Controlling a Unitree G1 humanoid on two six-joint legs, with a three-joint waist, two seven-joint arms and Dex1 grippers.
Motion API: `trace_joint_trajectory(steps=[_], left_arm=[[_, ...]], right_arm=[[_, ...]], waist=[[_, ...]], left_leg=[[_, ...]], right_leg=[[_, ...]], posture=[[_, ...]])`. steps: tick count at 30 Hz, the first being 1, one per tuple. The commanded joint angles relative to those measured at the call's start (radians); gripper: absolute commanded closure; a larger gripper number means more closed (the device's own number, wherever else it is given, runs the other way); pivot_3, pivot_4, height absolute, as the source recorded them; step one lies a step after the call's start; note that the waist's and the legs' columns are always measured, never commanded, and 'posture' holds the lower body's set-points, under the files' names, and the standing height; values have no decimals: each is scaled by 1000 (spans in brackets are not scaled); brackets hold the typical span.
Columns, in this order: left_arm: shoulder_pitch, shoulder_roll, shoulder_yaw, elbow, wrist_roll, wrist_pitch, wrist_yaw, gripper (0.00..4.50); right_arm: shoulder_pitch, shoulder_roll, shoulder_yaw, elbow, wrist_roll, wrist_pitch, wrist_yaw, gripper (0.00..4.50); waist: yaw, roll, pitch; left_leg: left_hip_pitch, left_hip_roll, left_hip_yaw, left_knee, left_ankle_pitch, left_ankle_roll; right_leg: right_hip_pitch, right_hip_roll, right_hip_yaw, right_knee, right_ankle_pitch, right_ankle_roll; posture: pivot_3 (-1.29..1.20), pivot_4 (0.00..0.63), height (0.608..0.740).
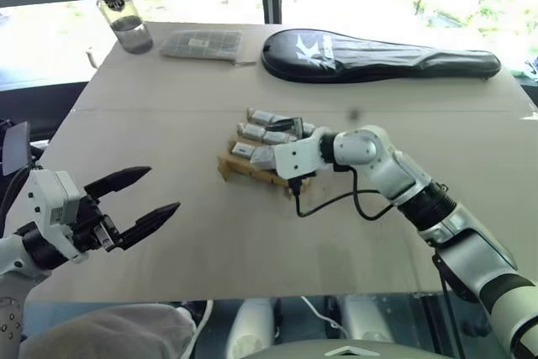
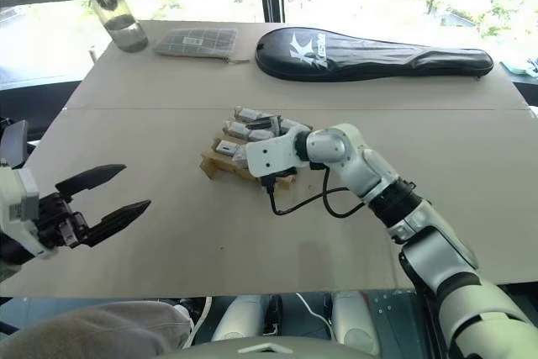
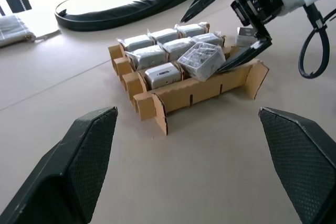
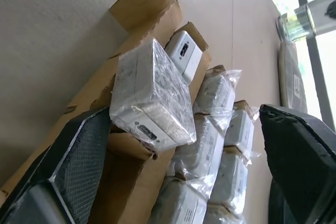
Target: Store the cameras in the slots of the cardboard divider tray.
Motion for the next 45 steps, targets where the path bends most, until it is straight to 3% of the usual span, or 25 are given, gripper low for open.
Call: trace_joint_trajectory(steps=[1,7,8,12,20,27,43,45], left_arm=[[10,-19,20,-53,-12,-4,11,0],[16,-16,25,-62,-24,26,4,0],[15,-12,23,-61,-23,30,-1,0],[4,1,11,-63,-27,52,-11,0],[-32,9,2,-59,-29,78,-21,0],[-48,5,-1,-60,-26,88,-27,0],[-73,2,-3,-57,-43,98,-28,0],[-77,3,-3,-53,-42,97,-31,0]], right_arm=[[-14,9,-10,-2,-10,-56,-12,798],[-3,9,-14,7,-14,-98,-7,3617],[-3,9,-15,10,-14,-105,-6,3853],[12,25,-37,1,20,-69,5,3859],[64,128,-145,-123,225,307,82,3859],[98,140,-184,-193,361,648,147,3859],[77,187,-201,1,385,599,96,3859],[80,191,-209,-7,401,616,99,2810]], waist=[[0,0,0],[0,0,0],[0,0,0],[0,0,0],[-1,1,0],[-1,1,0],[-3,1,1],[-3,1,1]], left_leg=[[0,0,0,0,0,0],[0,0,0,0,0,0],[0,0,0,0,0,0],[0,0,0,0,0,0],[0,0,-1,0,0,0],[0,0,-1,-1,0,0],[0,-1,-1,-2,0,0],[0,-1,-1,-2,0,0]], right_leg=[[0,0,0,0,0,0],[0,-3,-2,0,0,0],[0,-3,-2,0,0,0],[0,-3,-2,0,0,0],[0,-4,-2,0,0,0],[0,-5,-2,0,0,0],[0,-4,-2,-1,0,0],[0,-4,-2,0,0,0]], posture=[[0,150,740],[0,150,740],[0,150,740],[0,150,740],[0,150,740],[0,150,740],[0,150,740],[0,150,740]])
